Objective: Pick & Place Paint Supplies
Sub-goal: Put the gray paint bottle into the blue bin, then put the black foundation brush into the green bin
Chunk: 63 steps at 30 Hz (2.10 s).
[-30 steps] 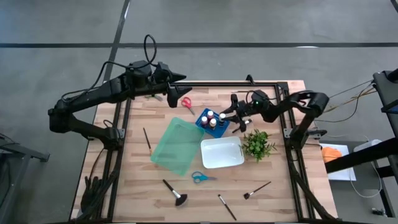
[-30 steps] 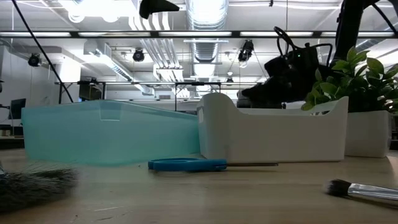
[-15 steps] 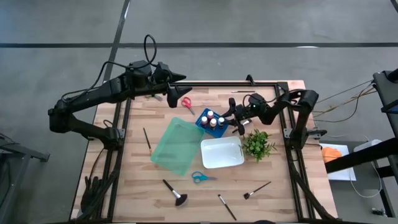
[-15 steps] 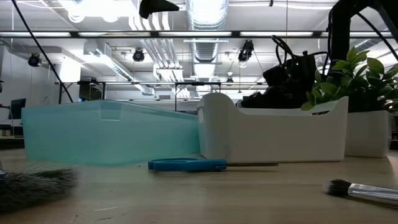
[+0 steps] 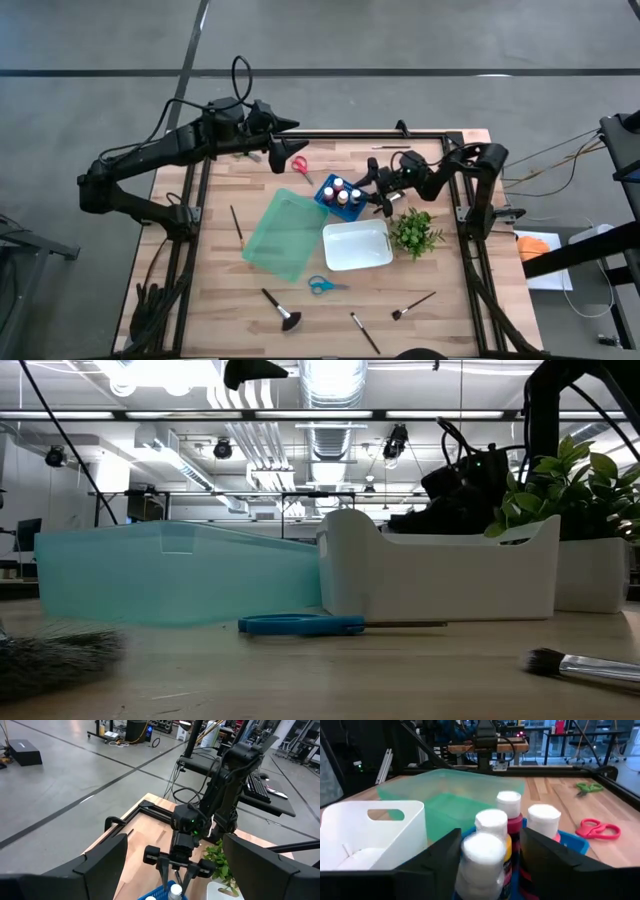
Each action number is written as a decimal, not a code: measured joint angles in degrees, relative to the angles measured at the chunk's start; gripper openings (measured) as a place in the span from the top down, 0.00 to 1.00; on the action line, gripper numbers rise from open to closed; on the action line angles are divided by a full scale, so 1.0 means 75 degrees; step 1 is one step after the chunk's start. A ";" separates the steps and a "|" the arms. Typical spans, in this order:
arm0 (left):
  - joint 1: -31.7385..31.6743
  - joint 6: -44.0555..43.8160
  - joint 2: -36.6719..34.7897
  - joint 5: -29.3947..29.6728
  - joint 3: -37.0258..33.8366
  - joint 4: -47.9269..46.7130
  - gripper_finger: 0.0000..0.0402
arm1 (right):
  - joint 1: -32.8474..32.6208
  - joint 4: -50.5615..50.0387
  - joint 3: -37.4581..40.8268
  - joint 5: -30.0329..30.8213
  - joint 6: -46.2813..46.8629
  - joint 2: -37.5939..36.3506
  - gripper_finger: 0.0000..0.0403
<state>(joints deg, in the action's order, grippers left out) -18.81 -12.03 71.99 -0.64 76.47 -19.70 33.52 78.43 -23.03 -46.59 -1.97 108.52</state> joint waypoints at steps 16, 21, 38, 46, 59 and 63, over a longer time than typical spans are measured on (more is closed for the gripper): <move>-0.0002 0.0026 0.0000 0.0000 0.0000 -0.0155 0.16 | 0.0019 0.0645 0.0000 0.0003 0.1167 -0.0956 0.39; 0.0000 0.0191 0.0000 0.0000 0.0000 -0.0153 0.16 | 0.0369 0.0528 0.0000 0.0178 0.1608 -0.2107 0.39; -0.0006 -0.0460 -0.0148 0.0153 0.0042 -0.0125 0.16 | 0.1952 -0.9676 -0.2475 0.0933 0.6663 -0.6263 0.39; -0.0002 -0.0360 -0.0524 0.0153 0.0117 -0.0390 0.16 | 0.1824 -1.4646 -0.4550 0.2271 0.5934 -0.6618 0.39; -0.0055 -0.0776 -0.0627 0.1509 0.0108 -0.2179 0.16 | 0.1308 -1.7199 -0.5008 0.3557 0.6095 -0.7039 0.39; -0.0056 -0.0778 -0.0635 0.1551 0.0111 -0.2088 0.16 | 0.1081 -1.7010 -0.4791 0.3766 0.6501 -0.7196 0.39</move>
<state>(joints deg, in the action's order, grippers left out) -19.22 -17.87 67.22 10.98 77.30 -35.36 41.62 -49.14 -58.96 -18.34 46.79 54.55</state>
